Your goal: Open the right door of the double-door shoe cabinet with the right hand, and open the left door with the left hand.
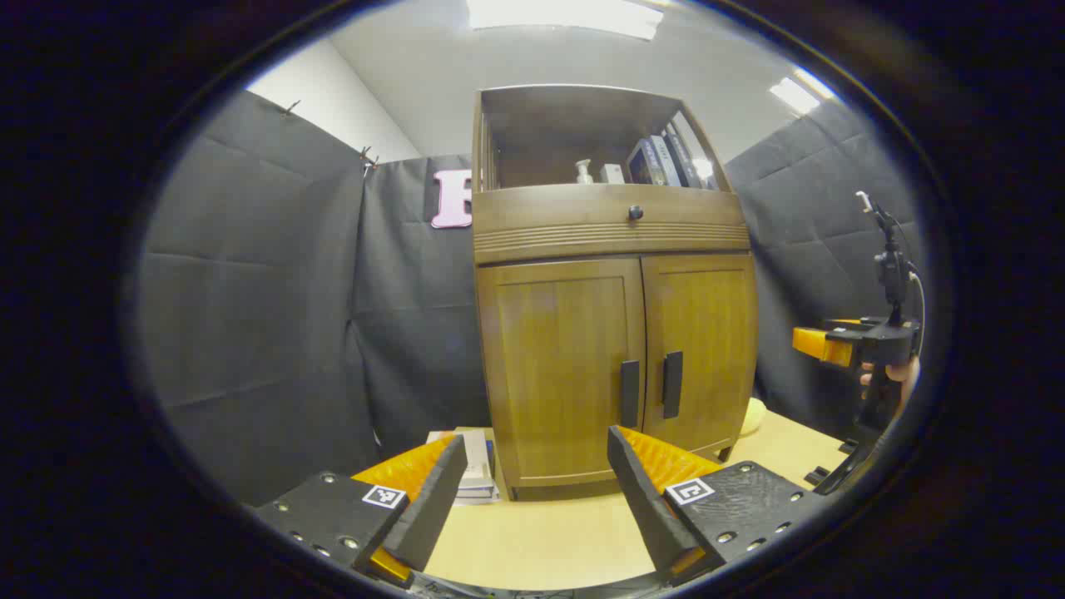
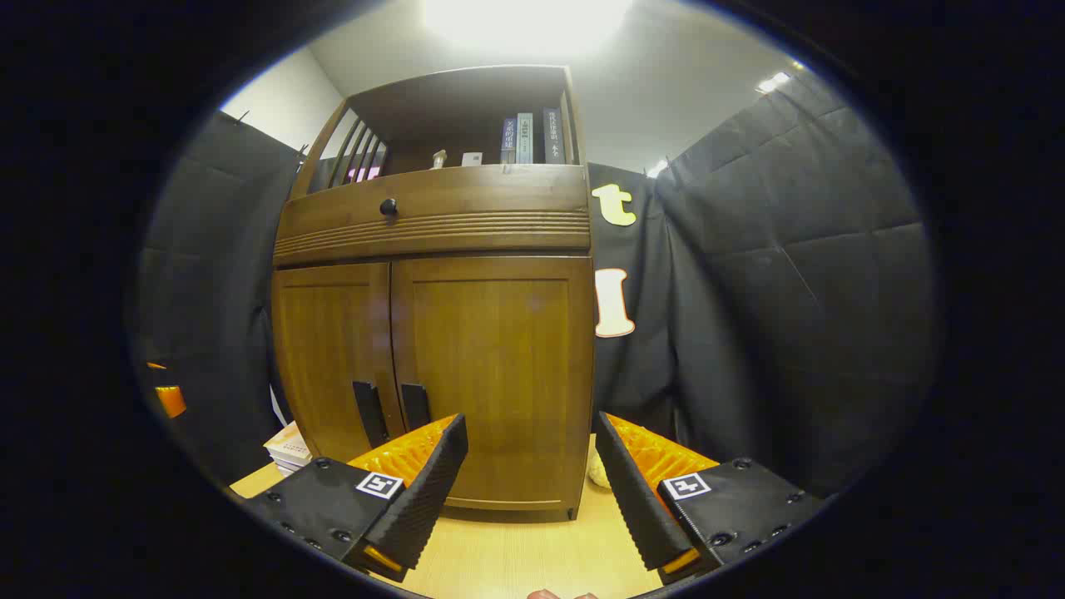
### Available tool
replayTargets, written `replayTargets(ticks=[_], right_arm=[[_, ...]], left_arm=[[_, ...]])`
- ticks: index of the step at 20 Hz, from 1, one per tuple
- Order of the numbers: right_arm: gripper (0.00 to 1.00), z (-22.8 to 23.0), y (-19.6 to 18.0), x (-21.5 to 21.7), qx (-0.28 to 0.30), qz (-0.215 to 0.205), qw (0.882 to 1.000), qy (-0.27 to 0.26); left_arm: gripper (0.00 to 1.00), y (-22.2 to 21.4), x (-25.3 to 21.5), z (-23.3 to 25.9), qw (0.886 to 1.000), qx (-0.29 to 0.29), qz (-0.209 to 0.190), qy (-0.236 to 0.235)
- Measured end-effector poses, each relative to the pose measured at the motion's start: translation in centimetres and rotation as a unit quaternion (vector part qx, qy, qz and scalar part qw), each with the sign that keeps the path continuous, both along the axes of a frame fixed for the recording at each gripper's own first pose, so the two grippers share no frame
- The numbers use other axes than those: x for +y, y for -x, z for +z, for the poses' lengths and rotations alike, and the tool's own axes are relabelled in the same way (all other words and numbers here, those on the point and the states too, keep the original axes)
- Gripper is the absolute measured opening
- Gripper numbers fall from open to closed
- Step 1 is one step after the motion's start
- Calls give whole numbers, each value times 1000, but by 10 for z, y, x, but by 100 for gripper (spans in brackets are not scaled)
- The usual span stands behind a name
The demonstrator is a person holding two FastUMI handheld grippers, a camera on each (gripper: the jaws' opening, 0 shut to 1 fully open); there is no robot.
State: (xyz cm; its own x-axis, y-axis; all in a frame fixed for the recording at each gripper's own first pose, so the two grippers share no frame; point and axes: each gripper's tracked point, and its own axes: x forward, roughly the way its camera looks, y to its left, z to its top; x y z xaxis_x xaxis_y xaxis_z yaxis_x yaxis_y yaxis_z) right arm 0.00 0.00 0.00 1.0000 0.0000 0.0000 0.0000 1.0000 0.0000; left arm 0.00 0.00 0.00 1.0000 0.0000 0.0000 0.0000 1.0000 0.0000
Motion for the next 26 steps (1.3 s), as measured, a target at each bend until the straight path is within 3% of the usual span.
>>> replayTargets(ticks=[3,17,26], right_arm=[[97,3,5,0,1,4,1000,6],[97,-2,9,12,24,22,999,-7],[97,5,-19,36,32,58,998,-22]], left_arm=[[100,5,1,-2,1000,-5,5,27],[100,33,22,-23,998,7,45,52],[100,48,17,-35,995,18,68,76]])
